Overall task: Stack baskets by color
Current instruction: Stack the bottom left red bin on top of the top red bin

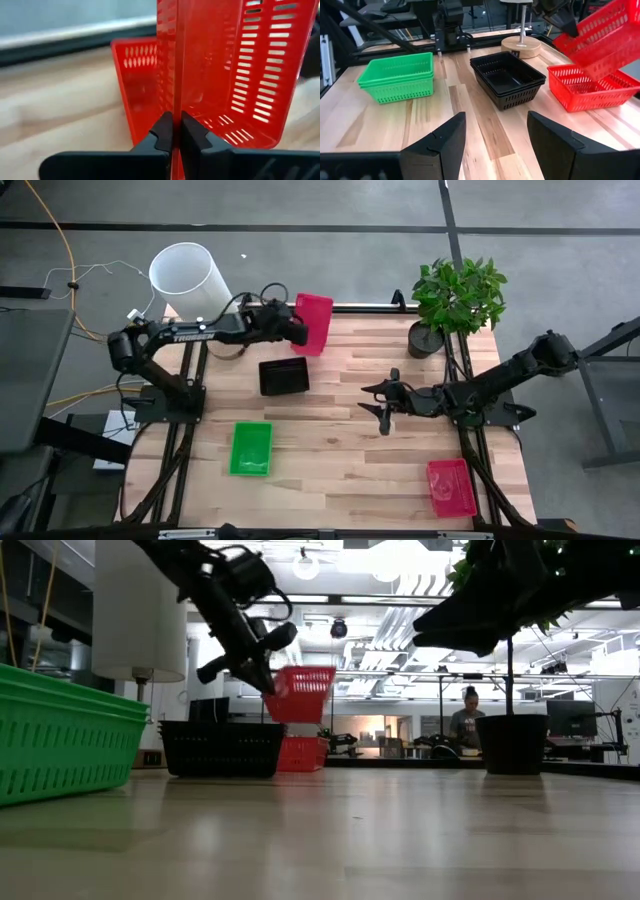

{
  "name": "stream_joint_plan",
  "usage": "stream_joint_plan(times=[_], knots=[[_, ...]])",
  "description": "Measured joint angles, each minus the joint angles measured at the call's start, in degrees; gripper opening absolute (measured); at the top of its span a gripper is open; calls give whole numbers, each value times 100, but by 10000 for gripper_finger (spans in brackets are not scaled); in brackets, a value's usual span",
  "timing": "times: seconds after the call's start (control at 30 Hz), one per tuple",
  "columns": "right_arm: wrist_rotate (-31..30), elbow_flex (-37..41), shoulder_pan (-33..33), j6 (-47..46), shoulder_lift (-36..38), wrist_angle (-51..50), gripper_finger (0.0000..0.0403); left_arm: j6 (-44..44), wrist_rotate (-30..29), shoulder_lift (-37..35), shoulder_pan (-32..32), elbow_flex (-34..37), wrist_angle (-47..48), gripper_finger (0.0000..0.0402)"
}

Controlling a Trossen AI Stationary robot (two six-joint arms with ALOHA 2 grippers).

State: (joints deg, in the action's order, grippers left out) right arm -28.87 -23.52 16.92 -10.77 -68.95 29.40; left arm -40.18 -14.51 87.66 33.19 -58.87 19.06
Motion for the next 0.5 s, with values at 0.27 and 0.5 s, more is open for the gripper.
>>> stream_joint_plan(times=[0.27, 0.5], knots=[[62, 0, -56, -275, 0, -11, 199, -229, 654, 710, 222, -473, 498, 0], [149, 0, -56, -275, 0, -79, 199, -261, 637, 918, 260, -481, 596, 0]])
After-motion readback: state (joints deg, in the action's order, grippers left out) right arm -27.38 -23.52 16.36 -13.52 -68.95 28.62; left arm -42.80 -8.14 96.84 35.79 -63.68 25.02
